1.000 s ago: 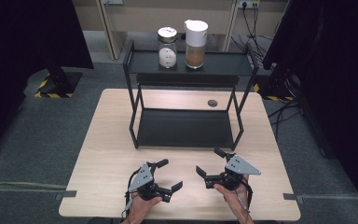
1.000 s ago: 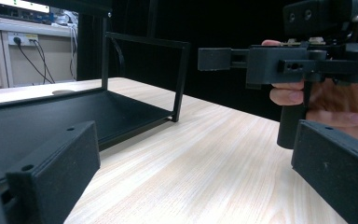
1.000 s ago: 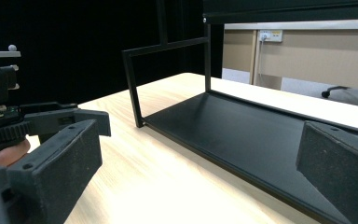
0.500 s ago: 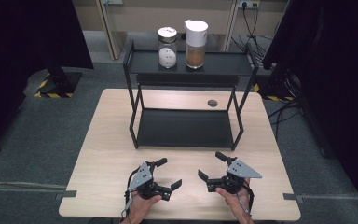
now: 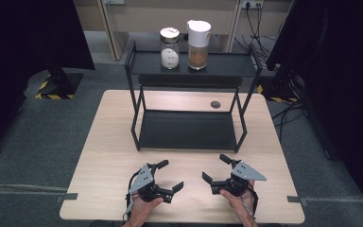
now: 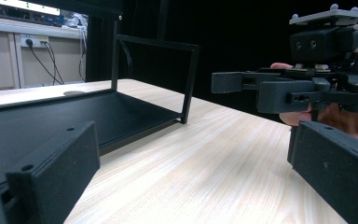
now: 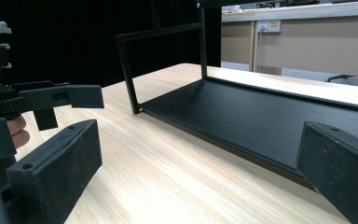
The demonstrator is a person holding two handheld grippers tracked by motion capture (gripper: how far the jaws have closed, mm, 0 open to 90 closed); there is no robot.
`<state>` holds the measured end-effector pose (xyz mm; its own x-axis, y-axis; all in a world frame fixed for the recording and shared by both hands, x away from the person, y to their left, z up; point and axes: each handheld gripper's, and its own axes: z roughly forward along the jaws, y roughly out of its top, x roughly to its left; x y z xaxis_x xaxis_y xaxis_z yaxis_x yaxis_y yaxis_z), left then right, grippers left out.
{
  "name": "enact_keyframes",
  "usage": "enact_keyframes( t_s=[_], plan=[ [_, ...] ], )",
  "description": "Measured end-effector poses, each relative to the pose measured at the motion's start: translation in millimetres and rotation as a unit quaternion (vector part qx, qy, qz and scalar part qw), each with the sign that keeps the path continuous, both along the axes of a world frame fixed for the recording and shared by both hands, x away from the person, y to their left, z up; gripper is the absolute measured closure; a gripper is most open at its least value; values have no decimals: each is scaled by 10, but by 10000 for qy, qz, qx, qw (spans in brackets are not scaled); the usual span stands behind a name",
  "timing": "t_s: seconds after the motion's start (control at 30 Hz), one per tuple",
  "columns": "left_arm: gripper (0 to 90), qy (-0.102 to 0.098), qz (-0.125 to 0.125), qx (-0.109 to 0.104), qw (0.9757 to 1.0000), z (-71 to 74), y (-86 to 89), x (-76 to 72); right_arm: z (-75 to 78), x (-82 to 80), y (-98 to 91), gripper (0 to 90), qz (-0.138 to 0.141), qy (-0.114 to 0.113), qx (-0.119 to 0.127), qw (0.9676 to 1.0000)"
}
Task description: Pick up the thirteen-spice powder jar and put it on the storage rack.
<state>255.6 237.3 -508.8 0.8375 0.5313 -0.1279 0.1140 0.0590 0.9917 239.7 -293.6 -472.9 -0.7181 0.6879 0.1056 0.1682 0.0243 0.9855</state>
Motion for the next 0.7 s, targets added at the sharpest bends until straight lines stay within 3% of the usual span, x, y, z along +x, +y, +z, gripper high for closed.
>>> enact_keyframes(
  t_s=[0.7],
  plan=[
    [3, 0, -16, -4, 10000, -3, -8, -2, -26, -4, -16, 4, -25, 36, 15, 10000]
  ],
)
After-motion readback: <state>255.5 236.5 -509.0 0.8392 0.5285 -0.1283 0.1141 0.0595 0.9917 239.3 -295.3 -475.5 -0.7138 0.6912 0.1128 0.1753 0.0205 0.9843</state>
